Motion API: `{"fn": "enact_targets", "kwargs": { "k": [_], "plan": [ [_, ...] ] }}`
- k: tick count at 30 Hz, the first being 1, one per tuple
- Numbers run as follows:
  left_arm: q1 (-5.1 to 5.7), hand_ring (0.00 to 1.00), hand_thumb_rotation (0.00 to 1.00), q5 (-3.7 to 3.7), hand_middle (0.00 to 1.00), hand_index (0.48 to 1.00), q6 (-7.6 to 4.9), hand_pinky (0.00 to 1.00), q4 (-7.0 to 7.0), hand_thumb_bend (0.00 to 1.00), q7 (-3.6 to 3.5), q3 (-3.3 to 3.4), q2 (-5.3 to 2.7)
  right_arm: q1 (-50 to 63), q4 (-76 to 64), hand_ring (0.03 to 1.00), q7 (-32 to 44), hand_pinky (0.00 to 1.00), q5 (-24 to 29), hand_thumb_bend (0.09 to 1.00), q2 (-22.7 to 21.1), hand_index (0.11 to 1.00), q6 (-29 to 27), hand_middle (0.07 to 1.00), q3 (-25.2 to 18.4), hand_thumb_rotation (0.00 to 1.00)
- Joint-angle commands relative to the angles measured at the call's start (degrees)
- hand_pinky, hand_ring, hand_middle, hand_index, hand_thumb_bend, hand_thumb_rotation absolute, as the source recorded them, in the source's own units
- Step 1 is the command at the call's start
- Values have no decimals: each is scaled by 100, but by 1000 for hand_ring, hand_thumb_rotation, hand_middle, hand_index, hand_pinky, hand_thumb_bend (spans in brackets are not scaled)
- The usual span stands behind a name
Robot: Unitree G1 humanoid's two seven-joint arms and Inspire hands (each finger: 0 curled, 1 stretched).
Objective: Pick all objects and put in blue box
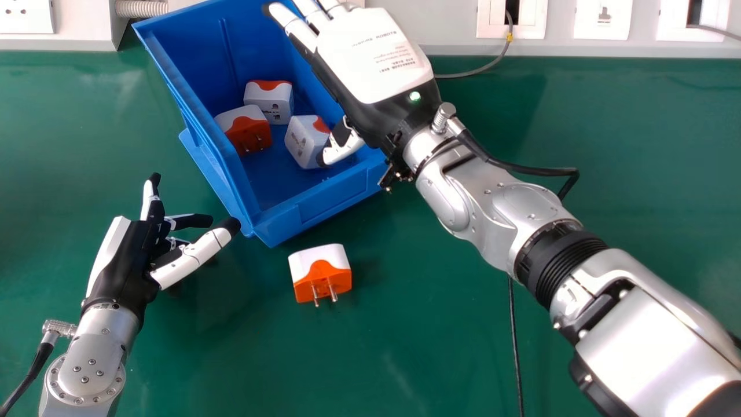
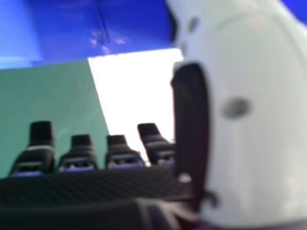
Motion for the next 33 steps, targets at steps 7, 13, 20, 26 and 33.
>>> {"fn": "enact_targets", "kwargs": {
  "k": [7, 13, 20, 26, 33],
  "plan": [
    [617, 650, 535, 195, 770, 832, 499, 562, 152, 772, -356, -337, -284, 2832, -4855, 1000, 2143, 899, 519, 873, -400, 951, 1891, 1000, -639, 59],
    [699, 650, 536, 184, 770, 832, 518, 561, 40, 773, -365, -305, -276, 4309, -6880, 1000, 4013, 912, 254, 916, -730, 966, 3063, 1000, -477, 95],
    [720, 654, 534, 175, 766, 833, 561, 563, -15, 770, -395, -289, -258, 4799, -7557, 1000, 5376, 929, -412, 949, -966, 964, 3884, 1000, -89, 145],
    [756, 656, 531, 151, 767, 832, 587, 565, -67, 767, -401, -283, -246, 5000, -7837, 993, 5904, 951, -633, 958, -979, 952, 4056, 1000, 183, 174],
    [743, 653, 528, 161, 770, 833, 599, 565, -73, 764, -398, -290, -270, 4938, -7799, 983, 6044, 954, -616, 960, -1077, 940, 3977, 1000, 182, 192]
  ]
}}
